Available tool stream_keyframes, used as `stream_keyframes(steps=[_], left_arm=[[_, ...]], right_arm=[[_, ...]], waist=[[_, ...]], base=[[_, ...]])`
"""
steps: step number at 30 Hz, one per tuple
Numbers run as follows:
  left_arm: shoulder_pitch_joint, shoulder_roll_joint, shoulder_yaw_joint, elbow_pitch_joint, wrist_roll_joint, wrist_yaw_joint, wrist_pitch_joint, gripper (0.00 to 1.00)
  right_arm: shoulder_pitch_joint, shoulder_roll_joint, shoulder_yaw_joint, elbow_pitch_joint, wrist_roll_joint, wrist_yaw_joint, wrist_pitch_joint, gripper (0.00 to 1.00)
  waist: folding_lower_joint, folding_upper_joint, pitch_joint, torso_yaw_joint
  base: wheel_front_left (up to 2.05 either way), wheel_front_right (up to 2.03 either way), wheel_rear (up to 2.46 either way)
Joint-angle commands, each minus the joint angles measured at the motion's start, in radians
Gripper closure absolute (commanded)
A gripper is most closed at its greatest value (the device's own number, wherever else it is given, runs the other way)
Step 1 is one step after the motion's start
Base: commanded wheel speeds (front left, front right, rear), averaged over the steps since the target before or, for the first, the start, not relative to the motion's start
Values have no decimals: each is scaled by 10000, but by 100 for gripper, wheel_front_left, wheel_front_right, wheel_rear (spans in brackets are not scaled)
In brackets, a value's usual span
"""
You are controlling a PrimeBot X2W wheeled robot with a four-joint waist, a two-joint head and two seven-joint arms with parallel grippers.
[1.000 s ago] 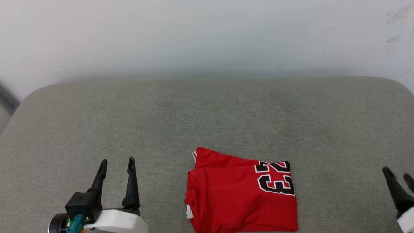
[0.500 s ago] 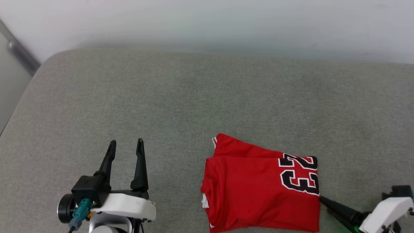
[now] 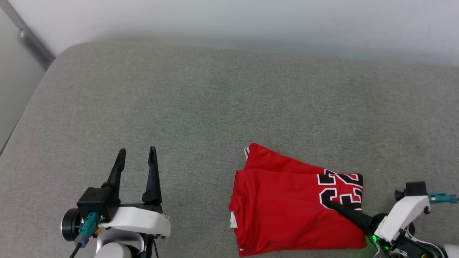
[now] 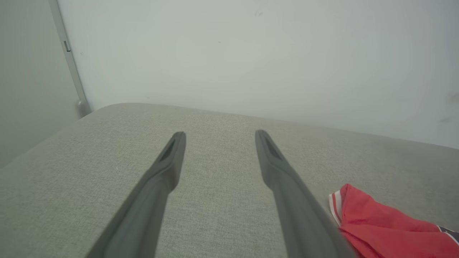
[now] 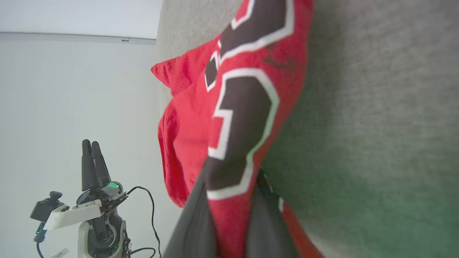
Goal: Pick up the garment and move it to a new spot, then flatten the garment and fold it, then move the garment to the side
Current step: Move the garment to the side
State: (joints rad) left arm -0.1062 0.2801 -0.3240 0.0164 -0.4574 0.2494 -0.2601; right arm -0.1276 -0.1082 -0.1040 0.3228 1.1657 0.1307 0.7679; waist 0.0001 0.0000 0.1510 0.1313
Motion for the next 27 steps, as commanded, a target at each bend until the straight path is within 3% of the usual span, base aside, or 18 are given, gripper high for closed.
stream_keyframes(steps=[1, 8, 13, 15, 16, 20, 27], left_arm=[[55, 8, 44, 13, 53, -15, -68, 0], [368, 47, 204, -7, 71, -55, -51, 0], [385, 88, 330, -171, 35, -89, -49, 0], [357, 78, 333, -247, 99, -101, -49, 0], [283, 35, 307, -387, 185, -137, -49, 0], [46, 56, 236, -589, 330, -181, -50, 0], [-926, 375, 4, -1034, 735, -352, 354, 0]], right_arm=[[-50, -192, 140, -153, -134, -1, -155, 100], [63, -1483, 1620, -724, -2071, -2, -1098, 100], [-465, -2375, 2602, -305, -4488, -2, -1421, 100], [-683, -2483, 2786, -1, -5146, -4, -1527, 100], [-1081, -2442, 2998, 374, -5734, -4, -1769, 100], [-1822, -2474, 3213, 824, -6260, -4, -2328, 100], [-3641, -2591, 2808, 1853, -7161, -5, -3820, 100]], waist=[[-1, 0, -84, -73], [-1, 0, -531, -807], [-1, 0, -535, -1822], [-1, 0, -513, -2276], [-1, 0, -395, -3012], [-1, 0, 3, -4023], [-1, 0, 1443, -5290]], base=[[0, 0, 0], [0, 0, 0], [0, 0, 0], [0, 0, 0], [0, 0, 0], [0, 0, 0], [0, 0, 0]])
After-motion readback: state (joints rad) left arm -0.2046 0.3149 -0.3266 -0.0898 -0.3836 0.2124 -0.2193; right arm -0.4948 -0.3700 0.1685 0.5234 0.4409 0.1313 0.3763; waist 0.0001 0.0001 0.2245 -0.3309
